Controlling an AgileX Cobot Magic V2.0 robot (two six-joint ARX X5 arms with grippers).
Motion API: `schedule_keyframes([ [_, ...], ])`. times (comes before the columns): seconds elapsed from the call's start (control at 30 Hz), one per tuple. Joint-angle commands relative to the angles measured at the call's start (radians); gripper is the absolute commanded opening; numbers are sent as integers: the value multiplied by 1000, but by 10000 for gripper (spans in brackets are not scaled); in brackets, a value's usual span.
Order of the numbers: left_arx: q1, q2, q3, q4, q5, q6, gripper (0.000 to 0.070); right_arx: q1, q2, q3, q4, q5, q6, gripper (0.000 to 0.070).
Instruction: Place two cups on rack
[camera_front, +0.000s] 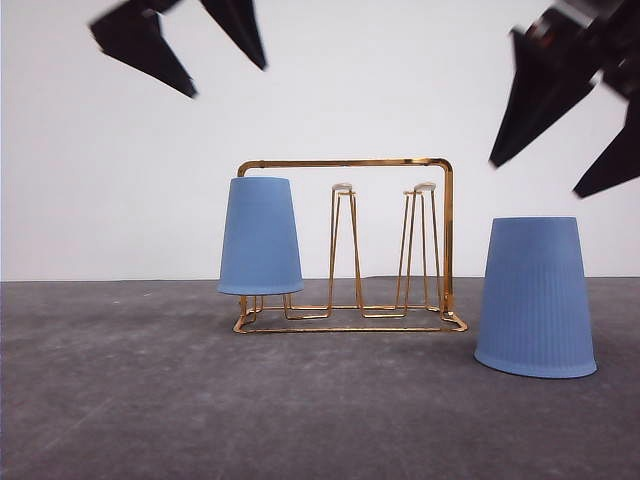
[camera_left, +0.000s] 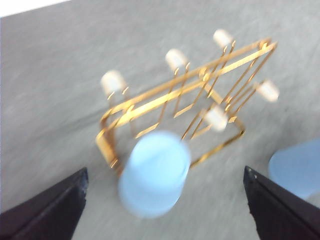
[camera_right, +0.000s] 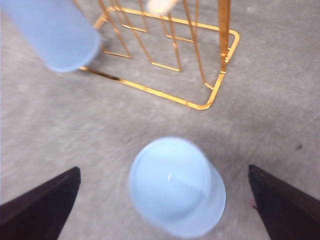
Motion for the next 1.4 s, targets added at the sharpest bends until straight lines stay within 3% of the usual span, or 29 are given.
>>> schedule_keyframes([
  [0.0, 13, -12, 15, -44, -34, 20, 594, 6, 38, 18, 24, 1, -8, 700],
  [0.17, 80, -55, 0, -146, -62, 37, 592, 13, 141, 18, 36, 6, -12, 700],
  [0.47, 174, -178, -177, -146, -62, 2, 592, 48, 246, 18, 57, 6, -15, 700],
  [0.63, 180, -243, -285, -138, -62, -20, 592, 55, 247, 18, 64, 6, -15, 372],
  [0.7, 179, -257, -308, -140, -62, -21, 592, 55, 246, 20, 69, 5, -16, 322],
  [0.87, 179, -263, -317, -139, -62, -21, 592, 55, 210, 75, 19, 4, -35, 318],
  [1.13, 179, -263, -316, -123, -62, -21, 592, 56, 117, 301, -101, 4, -73, 318],
  [1.37, 179, -263, -316, -121, -62, -21, 592, 56, 124, 380, -31, 6, -86, 318],
])
